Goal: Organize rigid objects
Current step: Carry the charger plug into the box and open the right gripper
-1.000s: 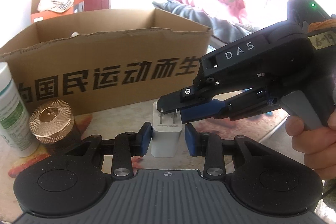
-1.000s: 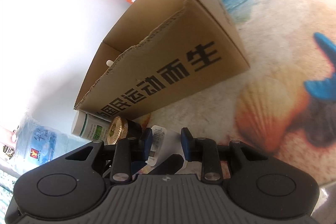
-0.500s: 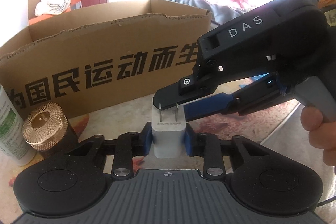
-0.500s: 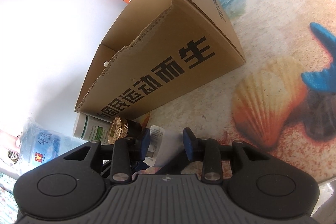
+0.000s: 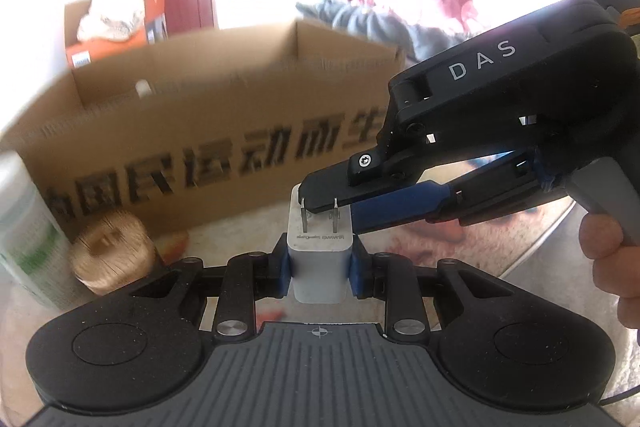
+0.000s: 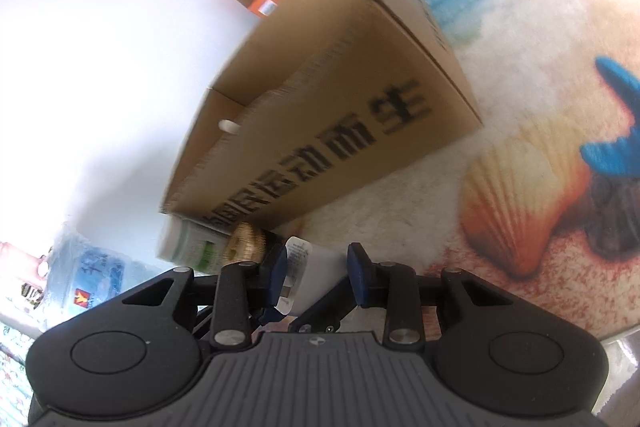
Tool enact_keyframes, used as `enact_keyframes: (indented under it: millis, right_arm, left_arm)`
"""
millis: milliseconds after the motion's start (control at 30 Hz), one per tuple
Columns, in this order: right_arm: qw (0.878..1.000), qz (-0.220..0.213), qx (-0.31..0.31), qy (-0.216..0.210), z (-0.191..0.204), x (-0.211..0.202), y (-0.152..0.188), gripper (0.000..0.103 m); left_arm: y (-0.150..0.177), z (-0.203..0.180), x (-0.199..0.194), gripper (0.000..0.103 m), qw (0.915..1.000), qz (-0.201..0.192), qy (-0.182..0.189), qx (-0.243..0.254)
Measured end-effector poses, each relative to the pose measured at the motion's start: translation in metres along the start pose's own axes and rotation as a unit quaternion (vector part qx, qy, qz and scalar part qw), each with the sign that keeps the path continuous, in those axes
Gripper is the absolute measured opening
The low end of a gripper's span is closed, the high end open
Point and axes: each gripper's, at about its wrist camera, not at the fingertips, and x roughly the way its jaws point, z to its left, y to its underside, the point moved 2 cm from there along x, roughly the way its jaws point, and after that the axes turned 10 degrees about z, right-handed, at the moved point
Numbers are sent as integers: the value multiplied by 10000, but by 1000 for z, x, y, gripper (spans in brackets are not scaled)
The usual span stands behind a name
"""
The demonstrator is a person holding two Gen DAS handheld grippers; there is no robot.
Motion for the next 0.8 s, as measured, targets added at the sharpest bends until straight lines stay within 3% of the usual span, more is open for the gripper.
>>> enact_keyframes:
  millis: [200,400,633,800]
  right_arm:
    - [9960,-366,-794,-156,55,-22,-21,36]
    - [9902,-337,-1342,-169,96,-24,-77,37]
    - [9921,343,-1187,202,103,27,-166,37]
    - [9919,858,-820,455,84,83,-214,37]
  left_arm:
    - [-33,10,-42,26,9981,-552,-260,37]
    - [-89,31,-54,26,9963,-720,-460,90]
    - [-151,75,-1,26,9990,72,-165,-417]
    - [-178,105,55,26,9931,845,-158,-803]
